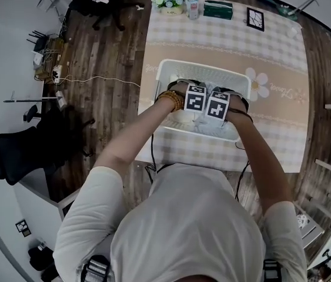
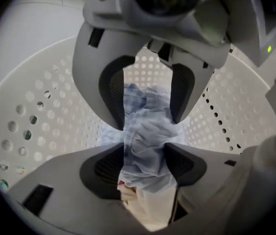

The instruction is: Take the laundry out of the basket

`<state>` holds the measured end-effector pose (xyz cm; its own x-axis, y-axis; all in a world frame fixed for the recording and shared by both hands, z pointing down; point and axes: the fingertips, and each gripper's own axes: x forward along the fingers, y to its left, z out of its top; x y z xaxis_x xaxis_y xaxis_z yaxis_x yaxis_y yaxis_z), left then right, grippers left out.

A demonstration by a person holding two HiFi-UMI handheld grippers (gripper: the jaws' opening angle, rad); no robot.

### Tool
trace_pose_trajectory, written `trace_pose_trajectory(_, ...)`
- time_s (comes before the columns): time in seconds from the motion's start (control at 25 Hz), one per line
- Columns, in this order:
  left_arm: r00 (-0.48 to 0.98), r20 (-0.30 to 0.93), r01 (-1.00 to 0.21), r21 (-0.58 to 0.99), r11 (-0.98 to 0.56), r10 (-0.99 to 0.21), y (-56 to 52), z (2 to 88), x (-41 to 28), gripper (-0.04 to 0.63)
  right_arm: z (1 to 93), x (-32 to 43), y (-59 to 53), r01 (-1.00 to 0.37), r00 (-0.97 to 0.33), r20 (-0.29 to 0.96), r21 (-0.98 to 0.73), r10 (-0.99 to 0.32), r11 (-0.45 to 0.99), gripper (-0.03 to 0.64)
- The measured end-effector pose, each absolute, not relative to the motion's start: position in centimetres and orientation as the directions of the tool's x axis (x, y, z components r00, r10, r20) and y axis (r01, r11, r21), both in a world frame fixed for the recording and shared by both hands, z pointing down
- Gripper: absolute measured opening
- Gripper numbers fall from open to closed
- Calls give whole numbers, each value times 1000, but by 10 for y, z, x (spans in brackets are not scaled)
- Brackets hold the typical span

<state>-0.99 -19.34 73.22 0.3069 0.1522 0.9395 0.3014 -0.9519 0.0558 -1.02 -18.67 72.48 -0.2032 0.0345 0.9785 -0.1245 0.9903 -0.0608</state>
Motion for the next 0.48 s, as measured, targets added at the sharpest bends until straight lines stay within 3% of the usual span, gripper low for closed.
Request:
trace_pose_trajectory(0.32,323,920,296,125,-947,223,-192,764,-13,308,786,-13,-182,-148,-171,980,-130,104,980,373)
trace_pose_trajectory(0.48,301,929,350,104,-931,217,-189,774,-11,307,794,-15,-183,-141,-184,979,-112,85,984,329)
